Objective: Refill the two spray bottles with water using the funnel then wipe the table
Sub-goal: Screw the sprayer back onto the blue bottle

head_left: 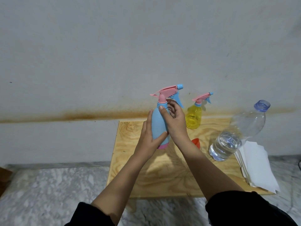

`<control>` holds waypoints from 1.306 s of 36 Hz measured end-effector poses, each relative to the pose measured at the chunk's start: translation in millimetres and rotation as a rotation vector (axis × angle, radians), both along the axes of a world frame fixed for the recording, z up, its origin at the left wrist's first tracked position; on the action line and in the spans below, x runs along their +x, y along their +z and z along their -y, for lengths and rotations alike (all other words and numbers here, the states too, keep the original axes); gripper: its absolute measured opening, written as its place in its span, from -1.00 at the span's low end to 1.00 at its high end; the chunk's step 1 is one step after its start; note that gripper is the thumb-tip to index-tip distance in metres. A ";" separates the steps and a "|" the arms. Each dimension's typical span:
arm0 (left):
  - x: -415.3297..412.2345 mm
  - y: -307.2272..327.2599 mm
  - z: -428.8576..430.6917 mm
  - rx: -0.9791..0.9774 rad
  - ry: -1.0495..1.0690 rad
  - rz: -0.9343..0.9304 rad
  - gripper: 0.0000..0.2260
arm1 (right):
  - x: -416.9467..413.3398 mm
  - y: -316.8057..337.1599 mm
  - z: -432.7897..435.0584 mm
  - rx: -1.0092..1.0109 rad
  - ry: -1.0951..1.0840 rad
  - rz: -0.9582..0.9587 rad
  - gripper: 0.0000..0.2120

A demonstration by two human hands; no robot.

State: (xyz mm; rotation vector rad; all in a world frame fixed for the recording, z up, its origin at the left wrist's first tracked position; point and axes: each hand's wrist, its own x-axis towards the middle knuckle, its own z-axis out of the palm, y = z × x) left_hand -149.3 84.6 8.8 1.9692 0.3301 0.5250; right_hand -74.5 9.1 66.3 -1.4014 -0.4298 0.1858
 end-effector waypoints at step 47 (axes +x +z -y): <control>-11.1 -6.7 -3.7 0.001 -0.004 -0.006 -0.23 | 4.5 6.0 8.6 -0.069 0.151 -0.053 -0.85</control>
